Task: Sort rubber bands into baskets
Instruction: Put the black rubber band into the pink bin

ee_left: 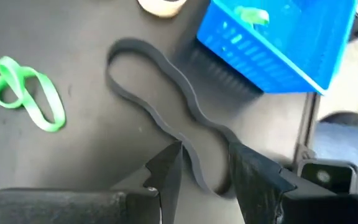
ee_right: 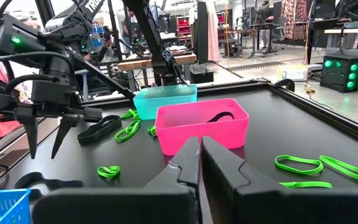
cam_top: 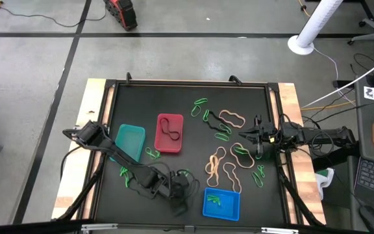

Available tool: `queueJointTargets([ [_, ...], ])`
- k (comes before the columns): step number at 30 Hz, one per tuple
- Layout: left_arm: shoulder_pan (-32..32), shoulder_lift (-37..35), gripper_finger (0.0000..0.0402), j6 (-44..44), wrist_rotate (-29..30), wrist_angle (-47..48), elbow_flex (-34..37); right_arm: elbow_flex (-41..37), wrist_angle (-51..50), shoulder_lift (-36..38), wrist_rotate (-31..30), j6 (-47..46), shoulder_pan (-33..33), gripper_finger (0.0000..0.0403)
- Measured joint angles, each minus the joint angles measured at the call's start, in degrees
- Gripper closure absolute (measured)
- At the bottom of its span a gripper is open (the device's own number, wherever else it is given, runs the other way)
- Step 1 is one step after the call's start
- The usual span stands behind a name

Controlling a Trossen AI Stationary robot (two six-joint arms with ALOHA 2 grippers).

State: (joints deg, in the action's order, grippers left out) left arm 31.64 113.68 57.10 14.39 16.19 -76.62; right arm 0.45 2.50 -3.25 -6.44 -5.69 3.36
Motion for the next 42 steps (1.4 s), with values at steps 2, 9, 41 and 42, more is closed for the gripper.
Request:
queueJointTargets([
  [2, -0.1, 0.6, 0.0273, -0.1, 1.2, -1.3, 0.0, 0.0, 0.0, 0.0, 0.0, 0.0, 0.0, 0.0384],
  [9, -0.9, 3.7, 0.0273, -0.1, 1.5, -3.8, 0.0, 0.0, 0.0, 0.0, 0.0, 0.0, 0.0, 0.0384],
  [41, -2.8, 7.6, 0.0323, -3.6, 4.6, -3.0, 0.1, 0.0, 0.0, 0.0, 0.0, 0.0, 0.0, 0.0384],
  [42, -2.8, 7.6, 0.0338, -3.6, 4.7, -3.0, 0.1, 0.0, 0.0, 0.0, 0.0, 0.0, 0.0, 0.0384],
])
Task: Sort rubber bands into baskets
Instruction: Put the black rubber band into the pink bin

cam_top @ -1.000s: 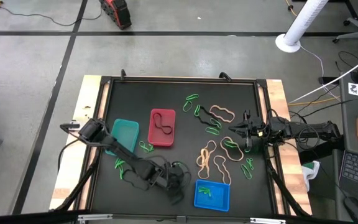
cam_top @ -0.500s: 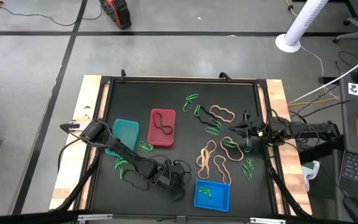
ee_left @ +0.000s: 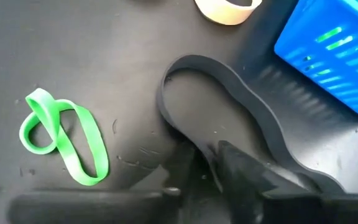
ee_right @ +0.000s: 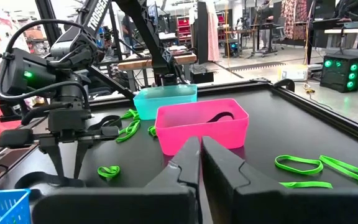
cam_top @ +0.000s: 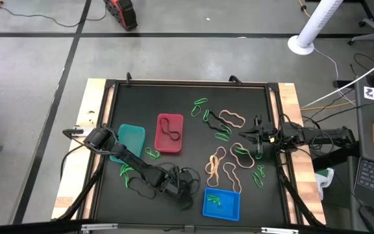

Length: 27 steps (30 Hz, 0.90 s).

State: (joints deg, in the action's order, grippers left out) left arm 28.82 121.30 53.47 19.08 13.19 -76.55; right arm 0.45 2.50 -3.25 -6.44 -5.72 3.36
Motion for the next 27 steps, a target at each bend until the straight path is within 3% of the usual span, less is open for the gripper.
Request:
queueJointTargets([
  [5, 0.0, 0.0, 0.0394, -1.1, -0.1, -0.1, 0.0, 0.0, 0.0, 0.0, 0.0, 0.0, 0.0, 0.0384],
  [13, 0.0, -1.0, 0.0396, -2.8, -1.0, 0.3, 0.1, 0.0, 0.0, 0.0, 0.0, 0.0, 0.0, 0.0384],
  [20, -0.1, -7.3, 0.0399, -7.4, -0.6, 3.8, 0.1, 0.0, 0.0, 0.0, 0.0, 0.0, 0.0, 0.0384],
  [27, -0.6, -16.1, 0.0400, -8.5, 6.6, 12.8, 0.1, 0.0, 0.0, 0.0, 0.0, 0.0, 0.0, 0.0384],
])
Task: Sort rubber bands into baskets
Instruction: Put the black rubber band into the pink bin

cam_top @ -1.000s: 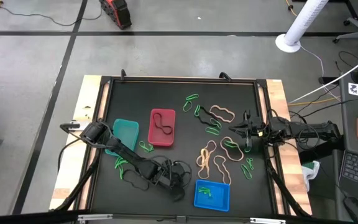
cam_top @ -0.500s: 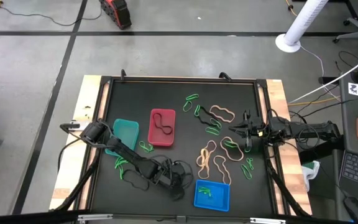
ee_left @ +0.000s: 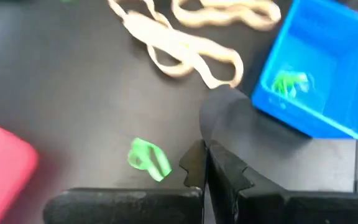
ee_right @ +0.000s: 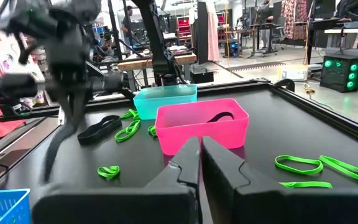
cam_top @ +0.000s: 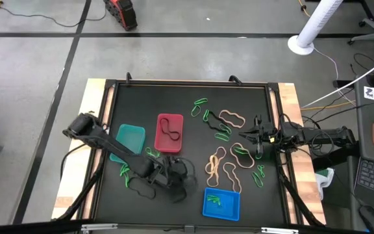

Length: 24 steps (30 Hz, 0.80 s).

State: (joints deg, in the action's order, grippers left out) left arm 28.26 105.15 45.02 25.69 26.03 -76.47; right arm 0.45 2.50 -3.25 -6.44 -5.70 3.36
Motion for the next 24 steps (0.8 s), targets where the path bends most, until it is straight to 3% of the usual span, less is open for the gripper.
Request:
queueJointTargets([
  [7, -2.0, -10.1, 0.0400, -4.7, 11.2, 6.1, 0.0, 0.0, 0.0, 0.0, 0.0, 0.0, 0.0, 0.0384],
  [13, -5.9, -16.6, 0.0401, -11.6, 17.0, 6.8, -0.1, 0.0, 0.0, 0.0, 0.0, 0.0, 0.0, 0.0384],
  [19, -11.0, -18.6, 0.0401, -17.0, 17.7, 8.2, -0.1, 0.0, 0.0, 0.0, 0.0, 0.0, 0.0, 0.0384],
  [24, -14.7, -18.2, 0.0401, -15.7, 16.7, 14.0, 0.7, 0.0, 0.0, 0.0, 0.0, 0.0, 0.0, 0.0384],
])
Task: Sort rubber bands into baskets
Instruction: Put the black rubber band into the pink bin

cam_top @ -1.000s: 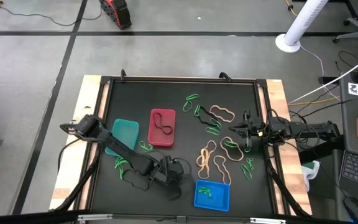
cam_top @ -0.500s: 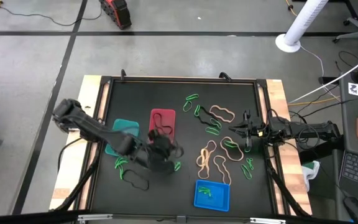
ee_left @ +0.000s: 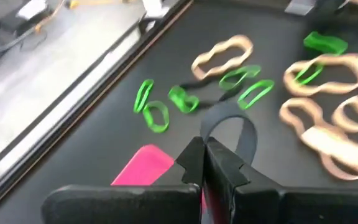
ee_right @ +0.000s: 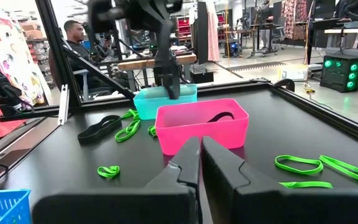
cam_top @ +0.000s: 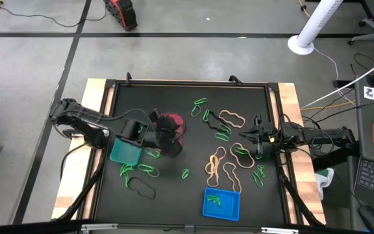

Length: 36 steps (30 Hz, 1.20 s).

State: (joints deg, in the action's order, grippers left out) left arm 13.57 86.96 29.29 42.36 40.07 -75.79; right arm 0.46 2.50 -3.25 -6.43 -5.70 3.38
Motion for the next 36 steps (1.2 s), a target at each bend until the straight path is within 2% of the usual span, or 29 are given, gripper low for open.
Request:
queueJointTargets([
  [3, -1.4, 0.1, 0.0401, 2.2, -1.2, 3.4, 1.4, 0.0, 0.0, 0.0, 0.0, 0.0, 0.0, 0.0384],
  [13, -3.3, 0.7, 0.0386, 3.4, -5.3, 2.6, 8.5, 0.0, 0.0, 0.0, 0.0, 0.0, 0.0, 0.0384],
  [17, -3.2, 0.7, 0.0356, 3.7, -5.4, 3.3, 9.9, 0.0, 0.0, 0.0, 0.0, 0.0, 0.0, 0.0384],
  [23, -3.2, 0.6, 0.0289, 1.4, -5.4, 2.6, 9.9, 0.0, 0.0, 0.0, 0.0, 0.0, 0.0, 0.0384],
  [27, -3.1, 0.6, 0.0266, 0.3, -7.0, 2.6, 9.9, 0.0, 0.0, 0.0, 0.0, 0.0, 0.0, 0.0384],
  [31, -3.1, 0.6, 0.0261, 2.4, -12.2, 3.4, 9.0, 0.0, 0.0, 0.0, 0.0, 0.0, 0.0, 0.0384],
  [36, -1.7, 0.6, 0.0261, 4.9, -27.3, 3.7, 5.3, 0.0, 0.0, 0.0, 0.0, 0.0, 0.0, 0.0384],
])
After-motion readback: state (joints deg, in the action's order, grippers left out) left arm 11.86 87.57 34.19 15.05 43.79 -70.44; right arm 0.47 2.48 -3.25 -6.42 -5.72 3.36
